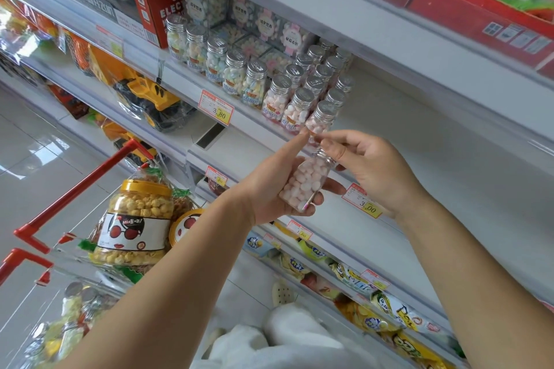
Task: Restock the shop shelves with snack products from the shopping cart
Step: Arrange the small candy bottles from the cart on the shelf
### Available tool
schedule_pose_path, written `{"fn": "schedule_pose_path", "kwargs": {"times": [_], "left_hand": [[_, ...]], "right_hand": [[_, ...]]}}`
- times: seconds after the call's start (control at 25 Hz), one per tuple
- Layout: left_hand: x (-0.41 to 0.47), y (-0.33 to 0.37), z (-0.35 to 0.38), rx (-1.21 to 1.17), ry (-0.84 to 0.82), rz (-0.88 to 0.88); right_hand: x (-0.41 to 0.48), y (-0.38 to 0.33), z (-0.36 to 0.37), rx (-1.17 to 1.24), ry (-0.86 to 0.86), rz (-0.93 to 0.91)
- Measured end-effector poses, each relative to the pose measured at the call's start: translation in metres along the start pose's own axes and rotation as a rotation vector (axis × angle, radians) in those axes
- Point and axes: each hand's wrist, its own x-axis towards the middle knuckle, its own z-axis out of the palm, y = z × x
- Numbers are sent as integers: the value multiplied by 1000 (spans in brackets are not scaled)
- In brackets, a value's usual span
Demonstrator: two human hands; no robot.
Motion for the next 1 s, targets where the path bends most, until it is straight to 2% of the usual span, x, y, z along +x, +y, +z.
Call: {"fn": "schedule_pose_path", "kwargs": {"times": [0.12,0.2,0.32,0.44,0.56,0.64,0.72,0.76,0.84,1.0], "left_hand": [[-5,-7,-11,18,-40,55],[-6,-10,-11,124,3,123],[-1,-9,4,376,240,283],[10,-14,20,580,476,473],[18,-20,23,728,574,571],[21,-21,19,613,449,513],[21,-18,15,238,269,379],[21,-18,13,135,222,353],[25,-21,11,151,226,403],[34,-25,24,232,359,534]], "right_hand": [[-2,7,-5,33,97,-62],[-4,8,-7,62,145,-69],[-2,10,-11,95,184,-55],[-2,11,-18,185,150,10],[-2,14,-24,280,146,44],[-2,16,-30,300,159,10],[-2,18,-39,347,151,-14],[-2,19,-42,366,136,-19],[-3,22,-46,394,125,-19],[-3,21,-48,486,164,-20]]}}
